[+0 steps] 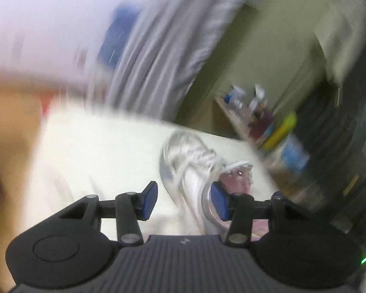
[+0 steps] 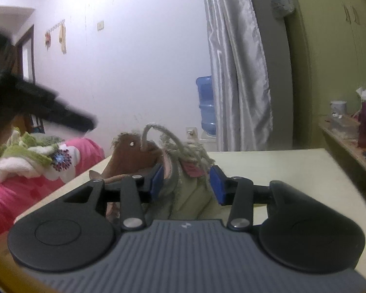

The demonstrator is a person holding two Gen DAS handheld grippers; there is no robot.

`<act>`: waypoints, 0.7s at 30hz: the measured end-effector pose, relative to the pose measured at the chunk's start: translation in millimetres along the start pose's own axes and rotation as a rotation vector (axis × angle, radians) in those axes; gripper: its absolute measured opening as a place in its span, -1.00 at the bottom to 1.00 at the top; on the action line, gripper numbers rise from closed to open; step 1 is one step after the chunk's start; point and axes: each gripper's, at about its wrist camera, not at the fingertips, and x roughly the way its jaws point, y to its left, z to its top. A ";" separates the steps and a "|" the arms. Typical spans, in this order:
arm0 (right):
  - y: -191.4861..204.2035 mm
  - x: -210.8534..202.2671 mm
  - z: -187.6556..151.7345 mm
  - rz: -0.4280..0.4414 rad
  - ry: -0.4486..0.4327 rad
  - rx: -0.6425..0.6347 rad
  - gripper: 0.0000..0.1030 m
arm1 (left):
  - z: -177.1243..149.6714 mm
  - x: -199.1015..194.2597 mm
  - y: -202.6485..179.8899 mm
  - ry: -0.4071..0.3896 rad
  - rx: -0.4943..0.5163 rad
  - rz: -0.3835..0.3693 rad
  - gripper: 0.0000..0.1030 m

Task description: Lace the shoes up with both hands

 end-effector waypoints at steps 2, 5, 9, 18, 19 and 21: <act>-2.1 0.9 8.6 -0.020 0.005 -0.005 -0.20 | -10.8 17.0 37.3 -0.002 -0.253 -0.126 -0.06; -7.9 7.4 24.1 0.019 0.020 0.054 -0.19 | -25.1 40.5 83.0 -0.016 -0.557 -0.269 0.04; 4.2 25.1 33.4 0.041 0.056 0.040 -0.19 | -39.2 84.2 91.3 -0.013 -0.727 -0.392 0.12; 29.3 49.1 20.3 -0.137 0.083 -0.093 -0.12 | -62.2 94.4 90.3 -0.140 -0.840 -0.481 0.18; 27.6 49.7 20.4 -0.143 0.084 -0.082 -0.11 | -66.7 88.8 91.6 -0.171 -0.830 -0.482 0.17; 25.7 49.0 18.7 -0.160 0.082 -0.077 -0.10 | -75.3 77.8 95.9 -0.216 -0.818 -0.482 0.17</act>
